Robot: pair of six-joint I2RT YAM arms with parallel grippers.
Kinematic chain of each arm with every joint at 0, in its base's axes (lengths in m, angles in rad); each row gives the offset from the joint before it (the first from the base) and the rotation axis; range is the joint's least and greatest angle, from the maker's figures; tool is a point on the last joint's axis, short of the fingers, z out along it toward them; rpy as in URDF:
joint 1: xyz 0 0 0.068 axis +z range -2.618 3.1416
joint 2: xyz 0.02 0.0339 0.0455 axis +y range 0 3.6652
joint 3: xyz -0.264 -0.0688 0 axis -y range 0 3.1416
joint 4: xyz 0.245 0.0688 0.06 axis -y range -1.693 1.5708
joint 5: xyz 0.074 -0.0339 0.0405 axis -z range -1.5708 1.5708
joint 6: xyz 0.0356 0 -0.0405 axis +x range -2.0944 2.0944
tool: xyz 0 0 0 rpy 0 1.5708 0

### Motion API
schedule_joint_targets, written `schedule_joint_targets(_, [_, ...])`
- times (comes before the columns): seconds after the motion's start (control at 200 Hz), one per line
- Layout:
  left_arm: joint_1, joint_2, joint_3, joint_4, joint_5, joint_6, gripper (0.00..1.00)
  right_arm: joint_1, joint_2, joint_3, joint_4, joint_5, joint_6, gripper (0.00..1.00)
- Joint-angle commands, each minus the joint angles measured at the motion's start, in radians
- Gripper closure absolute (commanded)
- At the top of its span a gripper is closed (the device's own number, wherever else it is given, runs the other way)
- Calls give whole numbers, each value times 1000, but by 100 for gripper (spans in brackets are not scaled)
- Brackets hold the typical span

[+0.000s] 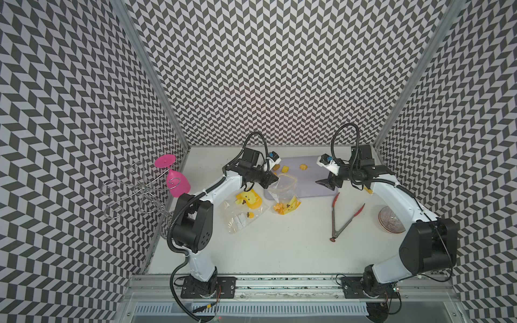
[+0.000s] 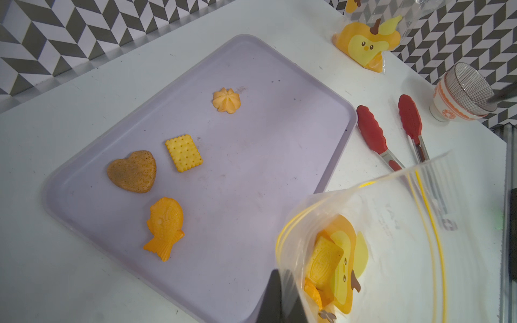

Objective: Put the cookies into a resealable bag to prevent moisture
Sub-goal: Close the ziploc bag at the center of the board.

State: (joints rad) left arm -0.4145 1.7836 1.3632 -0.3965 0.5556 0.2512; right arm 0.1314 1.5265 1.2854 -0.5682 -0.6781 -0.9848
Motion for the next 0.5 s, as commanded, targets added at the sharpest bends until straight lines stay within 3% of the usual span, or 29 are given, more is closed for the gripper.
schedule_joint_targets(0.0, [-21,-35,-10,5,0,43,100,-1,7,16,-57,-119,-168,16])
schedule_joint_targets(0.496, [-26,-46,-33,21,6,61,100,147,35,-72,122,-107,-114,19])
